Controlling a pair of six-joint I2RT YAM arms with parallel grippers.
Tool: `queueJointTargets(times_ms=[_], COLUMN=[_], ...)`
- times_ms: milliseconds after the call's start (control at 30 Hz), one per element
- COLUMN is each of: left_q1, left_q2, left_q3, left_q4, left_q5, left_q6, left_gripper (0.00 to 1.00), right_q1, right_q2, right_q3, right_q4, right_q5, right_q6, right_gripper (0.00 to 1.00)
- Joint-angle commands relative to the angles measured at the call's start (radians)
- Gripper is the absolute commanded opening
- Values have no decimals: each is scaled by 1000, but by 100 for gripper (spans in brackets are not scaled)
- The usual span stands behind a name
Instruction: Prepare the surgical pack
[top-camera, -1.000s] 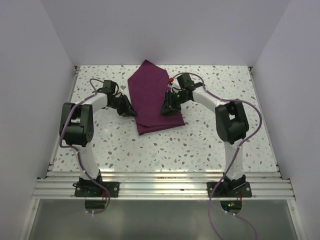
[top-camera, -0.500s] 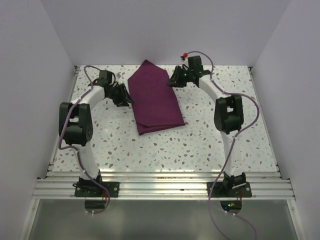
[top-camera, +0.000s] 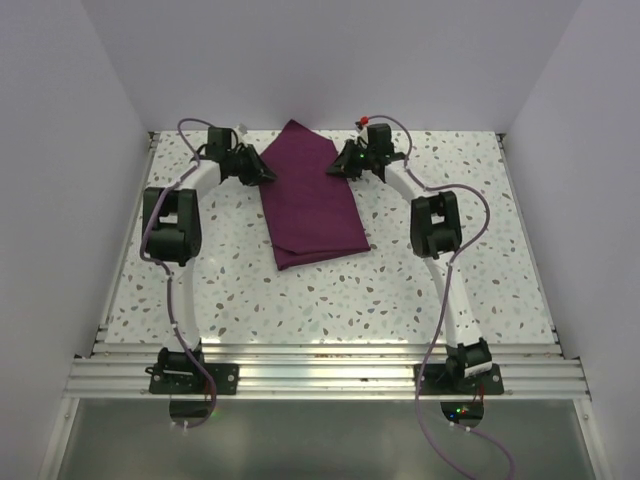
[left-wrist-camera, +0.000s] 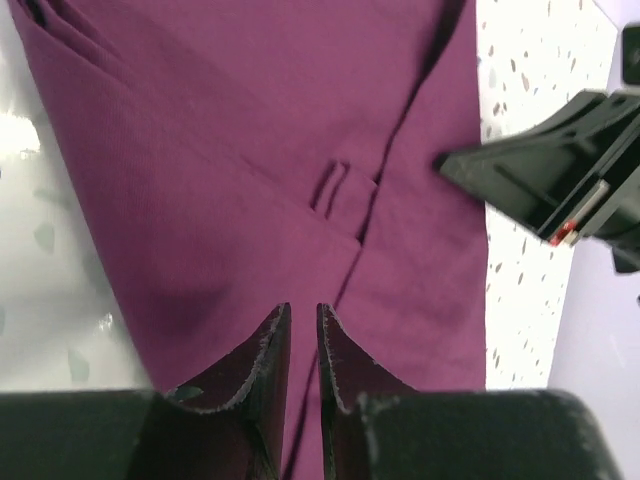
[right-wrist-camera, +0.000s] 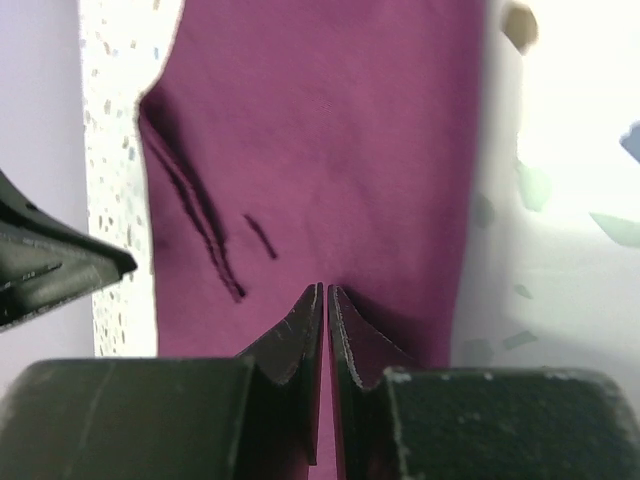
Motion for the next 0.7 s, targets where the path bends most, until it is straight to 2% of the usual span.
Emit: queueJointTargets(times_ms=[0,100,233,333,433,667], left_q1=[9,9,13,25,38,55], left_q2=[88,152,299,354,362,375], left_q3=[86,127,318,391,399,446], left_q4=[-49,-86,-276,-305,-278,-348], left_q5=[46,48,23,40,67,71], left_q6=[-46,-47,9,19,23,112], left_gripper=[20,22,22,22,22,25], right_q1=[-19,-28,-48,-51,-51,-55], right_q2=[-29,-78,-128,-165,-205,-248], right_q3=[-34,-154,-301,-381,-479,-484], right_q4=[70,104,124,137,166,55], right_q5=[-49,-32,0,17,26,72], right_q6=[50,55,66,75,86,23], right_gripper=[8,6,4,3,3,3])
